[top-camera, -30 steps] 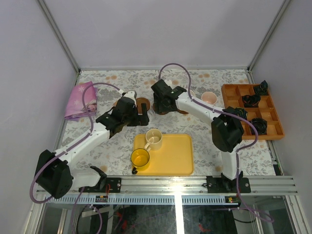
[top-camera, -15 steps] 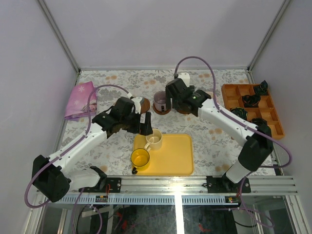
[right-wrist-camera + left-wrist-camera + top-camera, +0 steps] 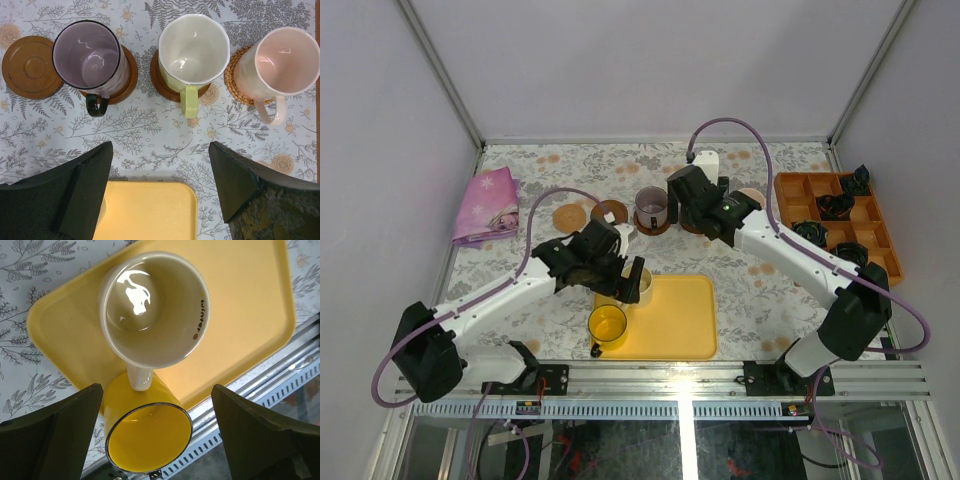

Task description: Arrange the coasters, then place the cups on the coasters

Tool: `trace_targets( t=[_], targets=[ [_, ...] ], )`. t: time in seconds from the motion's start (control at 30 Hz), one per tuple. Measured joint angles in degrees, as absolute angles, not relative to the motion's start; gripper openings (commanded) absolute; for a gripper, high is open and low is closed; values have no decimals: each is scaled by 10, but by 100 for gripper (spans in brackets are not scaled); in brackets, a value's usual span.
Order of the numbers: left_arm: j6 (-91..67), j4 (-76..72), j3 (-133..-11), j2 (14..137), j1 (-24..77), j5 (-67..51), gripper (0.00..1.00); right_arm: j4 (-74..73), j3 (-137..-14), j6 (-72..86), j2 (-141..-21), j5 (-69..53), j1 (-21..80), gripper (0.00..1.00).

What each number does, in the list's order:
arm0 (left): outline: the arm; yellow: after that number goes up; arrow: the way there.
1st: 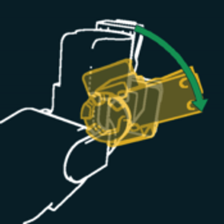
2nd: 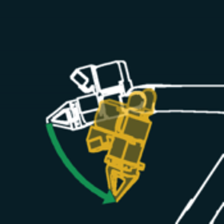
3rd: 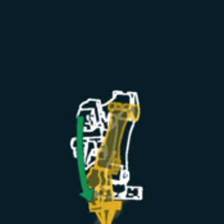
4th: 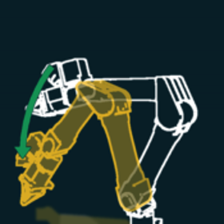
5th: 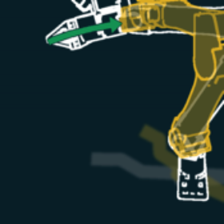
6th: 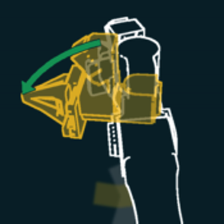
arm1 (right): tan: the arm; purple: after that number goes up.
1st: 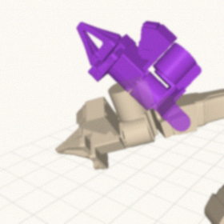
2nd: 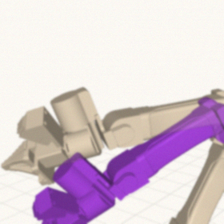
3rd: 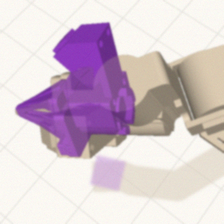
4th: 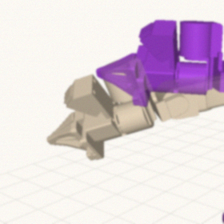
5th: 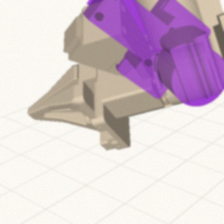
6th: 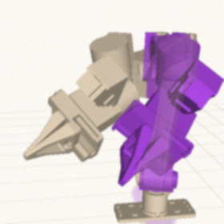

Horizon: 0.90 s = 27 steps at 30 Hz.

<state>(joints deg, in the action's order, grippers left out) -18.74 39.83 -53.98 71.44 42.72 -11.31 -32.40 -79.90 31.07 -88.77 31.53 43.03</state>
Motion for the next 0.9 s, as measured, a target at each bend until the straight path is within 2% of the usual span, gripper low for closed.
trace_targets(
  t=[0.3,0.53,0.7,0.9],
  targets=[
    [-204,383,-519,752,458,-65,72,-322,-789,314,-888,320,430,85],
    [-213,351,-512,764,462,-40,48,-322,-780,317,-888,320,430,85],
    [-216,331,-498,766,470,-42,39,-322,-775,318,-888,319,430,85],
    [-221,305,-470,767,472,-40,17,-322,-771,321,-888,319,430,85]
  ],
)
